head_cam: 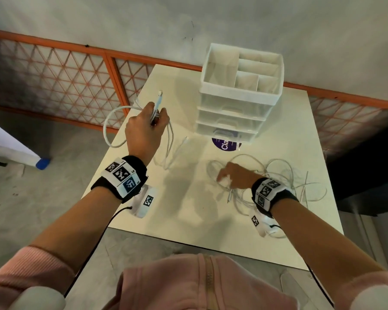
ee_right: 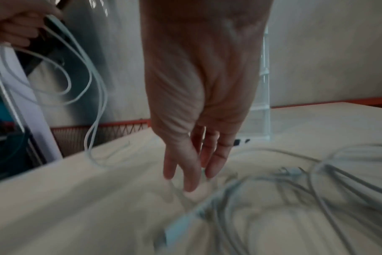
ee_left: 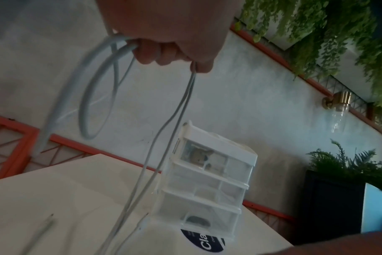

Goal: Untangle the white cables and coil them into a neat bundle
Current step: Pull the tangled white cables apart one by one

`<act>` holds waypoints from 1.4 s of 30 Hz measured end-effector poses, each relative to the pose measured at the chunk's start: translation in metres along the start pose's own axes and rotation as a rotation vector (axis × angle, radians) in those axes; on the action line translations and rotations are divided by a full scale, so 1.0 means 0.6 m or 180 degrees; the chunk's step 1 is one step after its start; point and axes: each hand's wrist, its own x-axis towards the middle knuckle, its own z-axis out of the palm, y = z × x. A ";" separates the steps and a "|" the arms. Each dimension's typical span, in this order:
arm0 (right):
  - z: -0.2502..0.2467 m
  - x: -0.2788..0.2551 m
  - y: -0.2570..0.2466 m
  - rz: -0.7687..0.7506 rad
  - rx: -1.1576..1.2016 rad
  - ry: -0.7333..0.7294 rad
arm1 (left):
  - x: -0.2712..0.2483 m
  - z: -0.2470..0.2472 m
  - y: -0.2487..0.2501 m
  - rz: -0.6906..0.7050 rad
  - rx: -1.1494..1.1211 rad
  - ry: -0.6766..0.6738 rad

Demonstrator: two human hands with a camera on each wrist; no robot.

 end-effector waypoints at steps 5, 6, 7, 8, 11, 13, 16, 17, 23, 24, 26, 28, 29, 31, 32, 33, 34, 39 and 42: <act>0.051 -0.015 0.033 0.0002 0.0253 0.0179 | -0.012 0.033 -0.005 -0.0682 0.0809 -0.1119; 0.043 -0.018 0.030 -0.0049 0.0317 0.0262 | -0.015 0.040 -0.007 -0.0751 0.0920 -0.1343; 0.030 -0.020 0.026 -0.0121 0.0370 0.0366 | -0.019 0.046 -0.008 -0.0791 0.0987 -0.1526; 0.012 -0.023 0.018 -0.0212 0.0459 0.0492 | -0.023 0.050 -0.010 -0.0817 0.1028 -0.1660; -0.060 -0.042 -0.019 -0.0545 0.1136 0.1028 | -0.031 0.059 -0.015 -0.0880 0.0889 -0.2173; -0.111 -0.059 -0.050 -0.0623 0.1581 0.1292 | -0.037 0.063 -0.012 -0.0879 0.0322 -0.2408; -0.175 -0.081 -0.091 -0.0743 0.2087 0.1415 | -0.047 0.065 0.018 -0.0933 -0.0854 -0.2377; -0.188 -0.088 -0.105 -0.0798 0.2260 0.1331 | -0.049 0.066 0.029 -0.0970 -0.1184 -0.2353; -0.207 -0.096 -0.163 -0.1172 0.2705 0.1406 | -0.049 0.069 0.077 -0.0783 -0.1930 -0.2426; -0.205 -0.093 -0.164 -0.1124 0.2773 0.1595 | -0.047 0.070 0.078 -0.0791 -0.1972 -0.2357; -0.189 -0.086 -0.157 -0.0913 0.2753 0.1778 | -0.041 0.070 0.079 -0.0852 -0.2040 -0.2138; -0.158 -0.081 -0.145 -0.0731 0.2693 0.1266 | -0.032 0.065 0.079 -0.0916 -0.2085 -0.1880; -0.139 -0.076 -0.137 -0.0704 0.2524 0.0875 | -0.027 0.062 0.078 -0.0921 -0.2109 -0.1745; -0.102 -0.065 -0.115 -0.0675 0.1843 0.0358 | -0.013 0.055 0.076 -0.0853 -0.2175 -0.1456; -0.089 -0.061 -0.102 -0.0623 0.1544 0.0313 | -0.006 0.052 0.075 -0.0799 -0.2202 -0.1267; -0.077 -0.057 -0.085 -0.0558 0.1416 0.0350 | 0.001 0.048 0.072 -0.0752 -0.2212 -0.1041; -0.069 -0.055 -0.063 -0.0431 0.1380 0.0416 | 0.009 0.042 0.072 -0.0723 -0.2226 -0.0784; -0.038 -0.081 0.060 0.0407 0.0651 0.0458 | 0.057 0.006 0.041 -0.0755 -0.2255 0.0475; -0.033 -0.110 0.088 0.0943 0.0019 0.0216 | 0.068 -0.001 0.027 -0.0717 -0.2171 0.0659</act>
